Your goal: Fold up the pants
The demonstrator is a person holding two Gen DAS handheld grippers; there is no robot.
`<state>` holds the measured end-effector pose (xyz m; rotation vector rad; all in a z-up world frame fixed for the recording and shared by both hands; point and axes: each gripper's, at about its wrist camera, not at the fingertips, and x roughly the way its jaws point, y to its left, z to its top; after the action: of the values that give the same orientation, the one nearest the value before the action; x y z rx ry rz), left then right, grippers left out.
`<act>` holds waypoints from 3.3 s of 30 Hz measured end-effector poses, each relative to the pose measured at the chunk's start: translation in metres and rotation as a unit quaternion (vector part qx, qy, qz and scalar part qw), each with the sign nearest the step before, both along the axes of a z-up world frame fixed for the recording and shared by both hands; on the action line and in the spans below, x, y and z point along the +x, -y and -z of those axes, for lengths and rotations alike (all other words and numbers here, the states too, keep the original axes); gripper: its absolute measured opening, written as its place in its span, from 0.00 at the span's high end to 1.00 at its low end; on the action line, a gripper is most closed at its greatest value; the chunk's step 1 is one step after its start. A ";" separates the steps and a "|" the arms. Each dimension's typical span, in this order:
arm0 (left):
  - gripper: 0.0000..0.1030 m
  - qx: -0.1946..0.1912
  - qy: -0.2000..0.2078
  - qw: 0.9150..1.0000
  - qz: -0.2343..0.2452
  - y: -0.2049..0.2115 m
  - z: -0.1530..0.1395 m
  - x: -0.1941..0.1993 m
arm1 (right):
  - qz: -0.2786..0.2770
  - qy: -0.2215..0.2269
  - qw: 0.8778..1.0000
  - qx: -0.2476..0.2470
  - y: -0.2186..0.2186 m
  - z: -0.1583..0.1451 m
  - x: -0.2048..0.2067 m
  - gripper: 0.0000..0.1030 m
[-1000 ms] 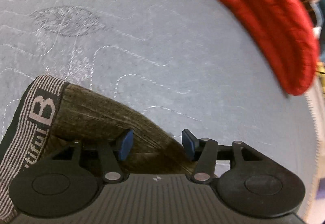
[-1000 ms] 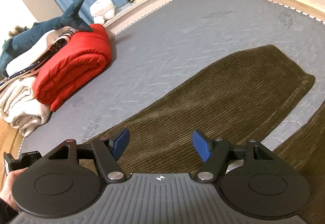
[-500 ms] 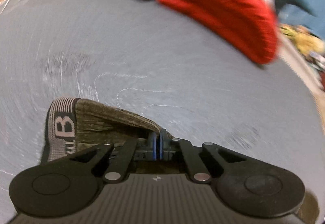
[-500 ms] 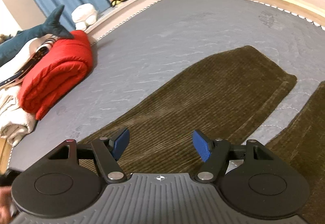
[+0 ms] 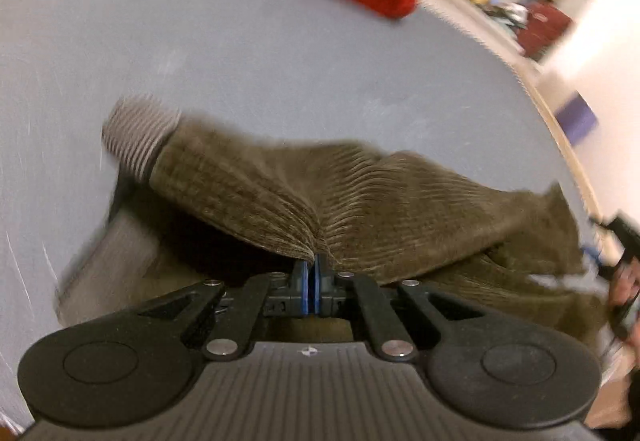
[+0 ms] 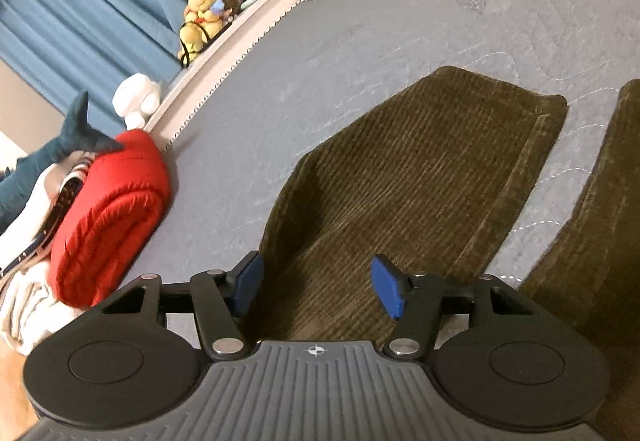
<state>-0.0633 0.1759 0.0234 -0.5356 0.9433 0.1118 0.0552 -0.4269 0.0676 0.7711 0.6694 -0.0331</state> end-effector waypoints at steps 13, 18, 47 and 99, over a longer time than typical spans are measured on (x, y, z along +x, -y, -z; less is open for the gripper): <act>0.54 -0.057 -0.009 0.993 -0.104 -0.030 0.010 0.020 | -0.032 -0.001 0.997 0.071 -0.006 0.043 0.044 0.39; 0.54 -0.081 -0.005 0.984 -0.157 -0.045 0.008 0.018 | -0.047 -0.013 0.997 0.066 -0.035 0.050 0.063 0.39; 0.90 -0.065 0.012 0.991 -0.120 -0.087 -0.026 -0.040 | -0.225 -0.053 0.963 -0.137 -0.040 -0.049 -0.092 0.93; 0.44 0.173 0.101 0.878 0.435 0.220 0.025 0.045 | -0.011 -0.116 0.986 -0.121 0.202 0.007 -0.142 0.17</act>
<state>-0.0179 -0.0437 -0.0020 0.2382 0.8572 -0.5737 -0.0870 -0.6285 0.0607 0.5288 0.8769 -0.1823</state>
